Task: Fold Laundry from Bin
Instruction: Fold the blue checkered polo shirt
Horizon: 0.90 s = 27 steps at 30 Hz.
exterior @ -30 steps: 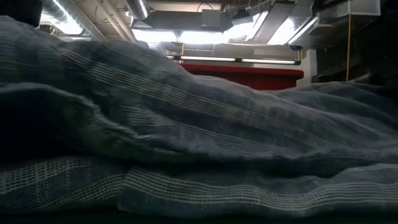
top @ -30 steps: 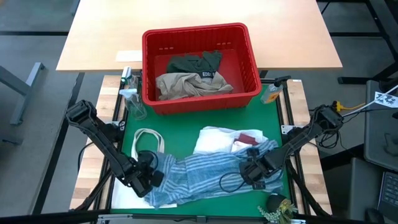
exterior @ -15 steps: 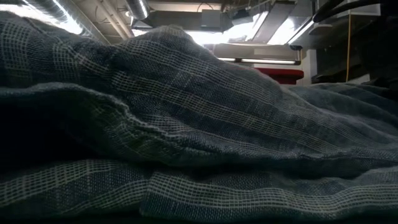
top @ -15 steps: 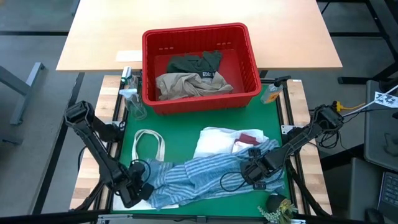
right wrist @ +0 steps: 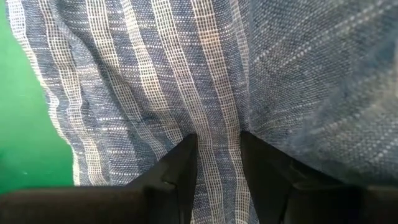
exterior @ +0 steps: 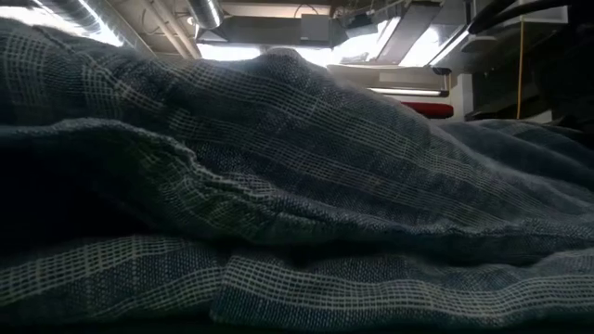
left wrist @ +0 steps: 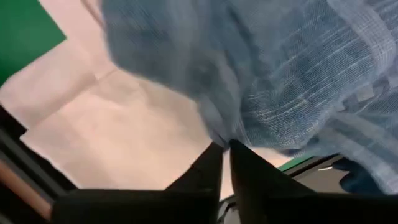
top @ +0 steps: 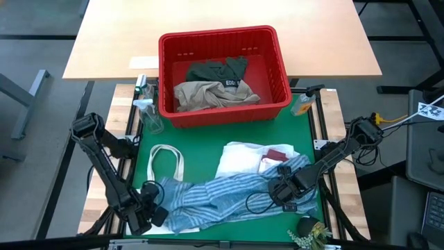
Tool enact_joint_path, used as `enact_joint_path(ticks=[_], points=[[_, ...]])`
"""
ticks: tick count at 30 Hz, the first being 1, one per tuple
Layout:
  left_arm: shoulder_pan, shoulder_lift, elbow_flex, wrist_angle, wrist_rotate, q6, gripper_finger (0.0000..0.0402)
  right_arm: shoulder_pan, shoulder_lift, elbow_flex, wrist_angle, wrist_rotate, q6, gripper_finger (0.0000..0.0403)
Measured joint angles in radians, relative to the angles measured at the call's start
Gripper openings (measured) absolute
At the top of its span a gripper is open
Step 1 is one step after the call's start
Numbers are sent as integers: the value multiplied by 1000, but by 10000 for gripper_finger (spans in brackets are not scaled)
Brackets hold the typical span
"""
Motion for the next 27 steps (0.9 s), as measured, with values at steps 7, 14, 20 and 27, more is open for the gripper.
enact_joint_path(ticks=[7,14,20,27], points=[[16,0,0,5,21,28,117,0,0,0,0,0,0,127],[-40,-5,0,109,89,3,152,1,2,34,-34,-4,-6,127],[-94,-38,3,315,-235,-27,147,1,2,102,-81,-30,-9,127],[-46,-32,5,531,-436,194,148,1,2,157,-82,-31,-11,127]])
